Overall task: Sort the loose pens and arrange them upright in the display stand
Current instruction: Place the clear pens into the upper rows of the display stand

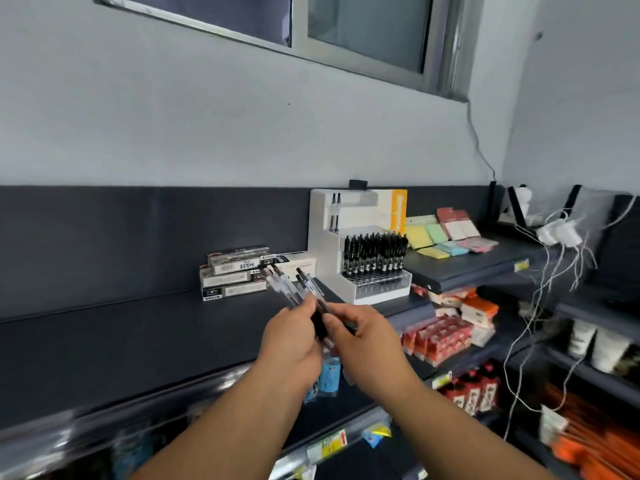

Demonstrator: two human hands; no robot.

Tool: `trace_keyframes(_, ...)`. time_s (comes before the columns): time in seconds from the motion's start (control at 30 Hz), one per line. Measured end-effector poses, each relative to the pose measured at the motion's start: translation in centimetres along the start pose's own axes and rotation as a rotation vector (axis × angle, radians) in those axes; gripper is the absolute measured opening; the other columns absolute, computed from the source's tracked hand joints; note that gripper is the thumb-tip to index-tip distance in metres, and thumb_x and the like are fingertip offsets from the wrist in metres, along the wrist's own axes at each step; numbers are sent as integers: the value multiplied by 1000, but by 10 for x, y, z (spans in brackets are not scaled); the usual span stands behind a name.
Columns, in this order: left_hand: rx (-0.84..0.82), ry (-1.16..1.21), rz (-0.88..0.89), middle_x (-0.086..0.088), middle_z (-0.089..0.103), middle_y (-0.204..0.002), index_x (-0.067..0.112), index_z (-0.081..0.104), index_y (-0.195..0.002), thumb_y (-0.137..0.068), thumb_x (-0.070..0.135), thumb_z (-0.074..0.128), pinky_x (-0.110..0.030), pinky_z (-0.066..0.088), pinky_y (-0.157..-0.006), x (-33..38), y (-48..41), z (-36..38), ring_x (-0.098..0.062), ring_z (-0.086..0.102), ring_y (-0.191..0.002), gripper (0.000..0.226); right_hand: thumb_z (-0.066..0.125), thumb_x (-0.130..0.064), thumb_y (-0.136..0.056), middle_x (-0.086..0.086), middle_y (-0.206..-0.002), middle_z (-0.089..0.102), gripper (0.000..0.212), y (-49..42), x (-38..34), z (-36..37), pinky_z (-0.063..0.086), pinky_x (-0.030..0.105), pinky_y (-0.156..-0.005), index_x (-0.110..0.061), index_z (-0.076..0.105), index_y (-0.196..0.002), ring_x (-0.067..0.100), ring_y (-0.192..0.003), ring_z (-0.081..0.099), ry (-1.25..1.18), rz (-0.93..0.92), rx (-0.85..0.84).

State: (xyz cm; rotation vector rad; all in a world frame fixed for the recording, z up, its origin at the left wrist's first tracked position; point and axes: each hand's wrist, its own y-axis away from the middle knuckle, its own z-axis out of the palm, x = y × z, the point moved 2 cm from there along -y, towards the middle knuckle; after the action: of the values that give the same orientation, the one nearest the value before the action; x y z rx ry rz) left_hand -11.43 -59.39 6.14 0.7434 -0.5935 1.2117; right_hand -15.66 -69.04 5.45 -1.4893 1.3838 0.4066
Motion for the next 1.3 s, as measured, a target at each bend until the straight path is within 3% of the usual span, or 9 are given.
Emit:
trace_keyframes(0.1,41,-12,18,-16,64,-95,0,57,-107,-99,17,50,-40,53,-64,3,-29,28,-28,64,-85,20,57,-21,-95,-22,-72,66,22,-28,-2,-14,45,7,-59,-35,74,-91,-9,-71,62,-44,-10,51)
trace_keyframes(0.17,61,13,47,-11,63,-86,3,59,-95,-99,16,50,-33,51,-59,8,-49,45,-22,63,-76,17,58,-24,-94,-22,-74,69,21,-51,2,-19,51,15,-67,-36,72,-83,-4,-75,64,-71,29,80)
trace_keyframes(0.23,53,43,82,-6,60,-77,5,59,-85,-99,14,51,-28,48,-58,15,-70,60,-16,58,-66,19,60,-28,-93,-12,-80,73,16,-78,9,-25,54,24,-72,-29,74,-87,6,-77,67,-150,106,98)
trace_keyframes(0.33,37,37,94,-3,55,-70,6,58,-82,-99,13,50,-26,45,-56,26,-108,75,-12,53,-59,20,62,-26,-92,-5,-87,74,13,-124,21,-38,48,11,-56,-22,74,-96,4,-76,66,-293,211,97)
trace_keyframes(0.47,44,-11,105,-3,56,-70,6,58,-87,-99,14,51,-27,44,-63,39,-162,93,-13,51,-62,15,69,-22,-88,-13,-91,71,7,-186,36,-57,42,16,-71,-20,73,-92,-3,-85,61,-374,246,128)
trace_keyframes(0.67,29,6,154,-4,56,-79,3,54,-108,-98,11,52,-26,47,-69,55,-224,113,-12,53,-68,13,73,-21,-85,-1,-85,70,16,-272,58,-78,53,20,-66,-11,70,-98,7,-70,64,-196,170,193)
trace_keyframes(0.9,80,-48,196,-7,58,-88,3,57,-102,-98,12,52,-32,47,-83,56,-267,118,-13,55,-76,11,77,-23,-81,0,-82,72,10,-352,94,-70,57,39,-84,-19,69,-84,16,-80,70,32,111,143)
trace_keyframes(1.1,161,-38,254,-7,60,-95,-3,55,-118,-99,14,51,-27,46,-67,55,-290,121,-13,57,-81,26,76,-30,-81,0,-88,72,19,-392,114,-57,44,21,-68,-16,71,-93,13,-77,63,154,57,-16)
trace_keyframes(1.3,243,-19,324,-5,62,-92,-2,52,-121,-99,14,50,-28,48,-69,53,-302,128,-12,58,-80,27,76,-32,-81,-4,-77,68,16,-410,126,-50,37,12,-50,-19,67,-82,6,-69,63,279,-14,-197)
